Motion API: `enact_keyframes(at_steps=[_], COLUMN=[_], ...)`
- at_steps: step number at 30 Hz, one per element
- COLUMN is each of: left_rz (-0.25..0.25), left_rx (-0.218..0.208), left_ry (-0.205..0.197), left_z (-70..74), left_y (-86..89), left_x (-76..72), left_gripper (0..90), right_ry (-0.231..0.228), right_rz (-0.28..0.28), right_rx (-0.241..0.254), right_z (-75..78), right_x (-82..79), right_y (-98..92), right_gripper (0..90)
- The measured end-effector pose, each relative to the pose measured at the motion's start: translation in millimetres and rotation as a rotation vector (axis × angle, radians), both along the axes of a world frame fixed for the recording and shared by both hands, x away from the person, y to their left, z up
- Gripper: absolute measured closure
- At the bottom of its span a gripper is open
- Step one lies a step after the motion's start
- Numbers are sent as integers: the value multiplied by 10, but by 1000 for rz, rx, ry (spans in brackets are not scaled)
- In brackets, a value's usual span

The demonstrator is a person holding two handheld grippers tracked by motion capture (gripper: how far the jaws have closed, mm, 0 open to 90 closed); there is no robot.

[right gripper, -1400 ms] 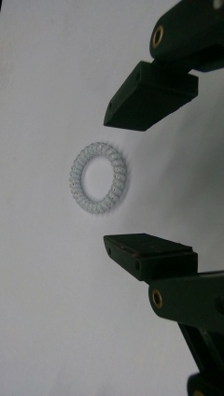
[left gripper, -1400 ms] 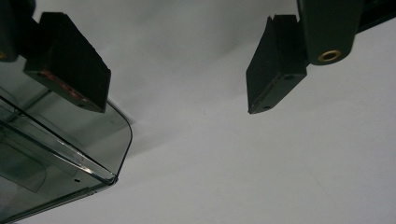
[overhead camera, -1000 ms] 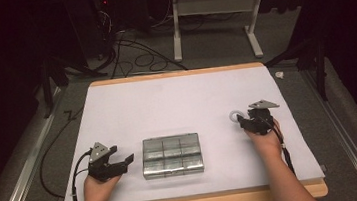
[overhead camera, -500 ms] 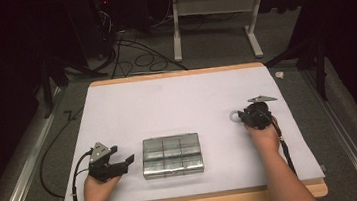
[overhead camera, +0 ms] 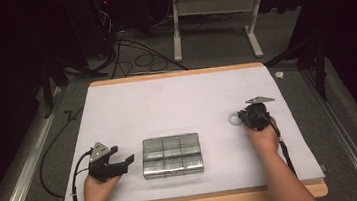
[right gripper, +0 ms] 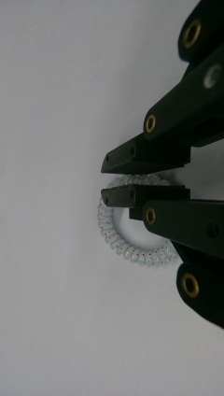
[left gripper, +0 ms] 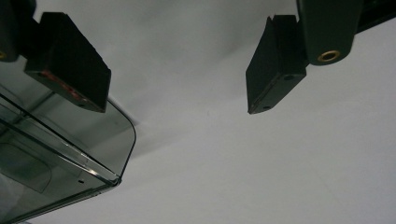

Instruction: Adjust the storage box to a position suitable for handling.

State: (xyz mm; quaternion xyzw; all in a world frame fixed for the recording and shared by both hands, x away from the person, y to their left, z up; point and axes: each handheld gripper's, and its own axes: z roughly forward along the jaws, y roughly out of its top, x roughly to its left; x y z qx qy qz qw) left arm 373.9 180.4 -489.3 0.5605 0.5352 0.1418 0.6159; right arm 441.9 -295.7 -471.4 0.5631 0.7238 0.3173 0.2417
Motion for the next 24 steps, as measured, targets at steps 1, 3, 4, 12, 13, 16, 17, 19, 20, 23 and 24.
enact_keyframes(at_steps=[1, 3, 4, 12, 13, 16, 17, 19, 20, 23, 24], left_rz=[0, 2, 2, 1, 2, 1, -1, 2, 1, -1, -1], left_rx=[1, -3, -4, 5, 3, 2, 5, -5, 1, 6, 6], left_ry=[-1, -5, -6, -10, -12, -11, -12, -14, -12, -15, -15], left_z=[0, -1, 0, -4, -3, -3, -4, -2, -2, -6, -6], left_y=[0, -3, -4, -9, -14, -13, -9, -13, -14, -17, -18], left_x=[-1, -2, -3, -6, -8, -9, -8, -8, -9, -9, -10], left_gripper=[229, 229, 229, 229, 229, 229, 230, 229, 229, 230, 230], right_ry=[0, 1, -3, -27, -31, -42, -40, -45, -47, -47, -46], right_rz=[2, 10, 9, 14, 17, 19, 22, 24, 23, 22, 20], right_rx=[-6, -5, 3, 17, 23, 34, 39, 39, 44, 50, 50], right_z=[14, 45, 60, 190, 200, 220, 228, 240, 245, 248, 249], right_x=[-12, -36, -47, -190, -215, -296, -323, -373, -399, -475, -499], right_y=[3, -8, -16, -45, -47, -50, -52, -58, -60, -79, -91], right_gripper=[841, 841, 841, 841, 841, 841, 841, 841, 841, 842, 842])
